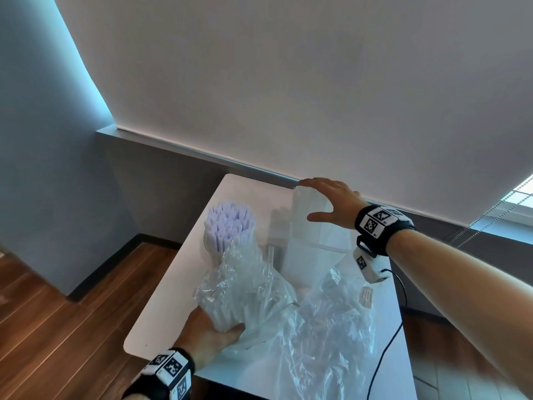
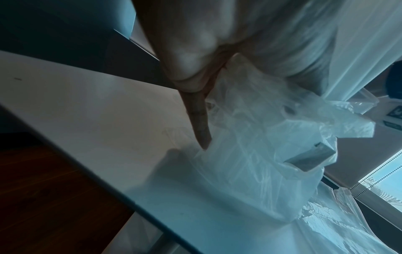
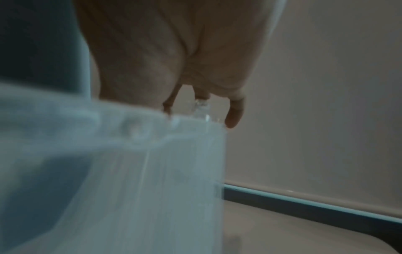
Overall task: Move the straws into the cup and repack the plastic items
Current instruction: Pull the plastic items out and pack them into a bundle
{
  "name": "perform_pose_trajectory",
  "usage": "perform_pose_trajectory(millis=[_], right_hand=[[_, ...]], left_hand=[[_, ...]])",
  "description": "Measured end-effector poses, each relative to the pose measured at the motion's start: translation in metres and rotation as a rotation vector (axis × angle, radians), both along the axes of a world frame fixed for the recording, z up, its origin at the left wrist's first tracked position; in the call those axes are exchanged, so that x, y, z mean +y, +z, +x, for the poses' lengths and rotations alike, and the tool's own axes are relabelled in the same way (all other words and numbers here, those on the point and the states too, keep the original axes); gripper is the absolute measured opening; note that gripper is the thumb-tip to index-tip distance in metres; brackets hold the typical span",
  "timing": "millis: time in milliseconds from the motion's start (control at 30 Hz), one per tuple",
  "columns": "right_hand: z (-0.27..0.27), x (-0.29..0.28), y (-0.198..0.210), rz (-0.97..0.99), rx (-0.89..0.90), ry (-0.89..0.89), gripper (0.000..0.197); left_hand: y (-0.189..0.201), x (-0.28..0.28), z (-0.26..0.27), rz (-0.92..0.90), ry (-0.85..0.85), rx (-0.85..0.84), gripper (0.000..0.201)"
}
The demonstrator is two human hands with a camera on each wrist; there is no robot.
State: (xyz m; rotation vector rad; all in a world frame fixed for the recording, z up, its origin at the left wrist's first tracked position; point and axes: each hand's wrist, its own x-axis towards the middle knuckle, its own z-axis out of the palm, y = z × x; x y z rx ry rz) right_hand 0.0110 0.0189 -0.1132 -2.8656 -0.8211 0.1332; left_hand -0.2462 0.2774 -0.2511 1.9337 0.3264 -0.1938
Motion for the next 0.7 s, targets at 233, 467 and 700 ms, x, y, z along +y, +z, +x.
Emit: perform_pose_trajectory(millis=[233, 467, 700], right_hand=[[0.003, 0.004, -0.014, 0.111, -0.099, -0.031, 0.07], [-0.005, 0.005, -0.023, -0.02, -0.131, 0.077, 0.075], [-0.004, 0.004, -0.013, -0.126, -0.144, 0.063, 0.097]], left_hand=[[0.003, -0.002, 0.0, -0.01, 0.009, 0.026, 0.033], [0.005, -0.003, -0.001, 0.005, 0.014, 0.028, 0.033], [-0.002, 0.0, 0.001, -0.009, 0.007, 0.043, 0.043]])
